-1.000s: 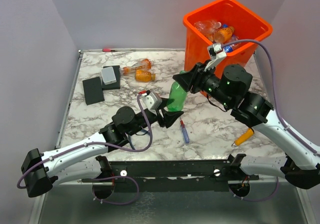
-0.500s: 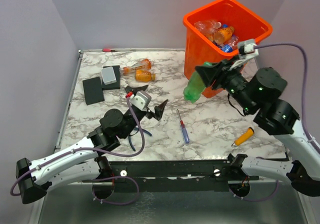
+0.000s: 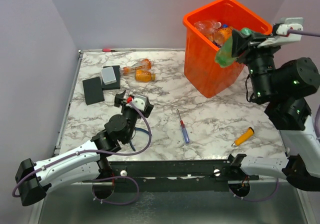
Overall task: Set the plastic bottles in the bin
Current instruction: Place the plastic bottle in the trash bin.
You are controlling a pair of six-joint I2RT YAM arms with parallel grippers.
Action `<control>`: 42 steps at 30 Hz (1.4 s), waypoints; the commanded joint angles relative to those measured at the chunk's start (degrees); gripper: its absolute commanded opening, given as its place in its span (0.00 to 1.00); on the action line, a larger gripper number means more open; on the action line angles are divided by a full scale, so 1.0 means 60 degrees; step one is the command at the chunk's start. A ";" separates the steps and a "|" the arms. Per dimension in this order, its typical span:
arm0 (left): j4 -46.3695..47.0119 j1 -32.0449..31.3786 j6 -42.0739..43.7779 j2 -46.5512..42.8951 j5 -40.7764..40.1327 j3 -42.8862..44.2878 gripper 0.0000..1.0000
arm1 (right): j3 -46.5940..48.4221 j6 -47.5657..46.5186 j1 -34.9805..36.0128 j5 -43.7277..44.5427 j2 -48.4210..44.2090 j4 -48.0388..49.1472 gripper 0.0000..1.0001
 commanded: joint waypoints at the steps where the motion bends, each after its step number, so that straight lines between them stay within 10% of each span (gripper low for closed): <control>1: -0.0077 0.0133 -0.0719 -0.0036 -0.0714 0.0142 0.99 | 0.0856 -0.1556 -0.0011 0.1072 0.1152 0.1582 0.00; 8: -0.0028 0.0134 -0.0900 -0.0135 -0.1078 -0.0015 0.99 | 0.2827 0.0675 -0.2836 -0.0211 0.2818 0.0739 0.00; 16: 0.0315 0.0151 -0.0950 -0.0464 -0.1681 -0.0202 0.99 | 0.1629 0.3674 -0.5457 -0.1266 0.3431 0.1183 0.00; 32: 0.0284 0.0144 -0.1001 -0.0682 -0.1203 -0.0279 0.99 | 0.0444 0.5215 -0.6749 -0.3640 0.5271 -0.0116 0.00; 38: 0.0298 0.0150 -0.0935 -0.0608 -0.1180 -0.0309 0.99 | 0.1003 0.5324 -0.6751 -0.4843 0.5717 -0.0555 0.56; 42: 0.0312 0.0152 -0.0930 -0.0504 -0.1141 -0.0324 0.99 | 0.1297 0.5475 -0.6750 -0.5071 0.5668 -0.0788 0.71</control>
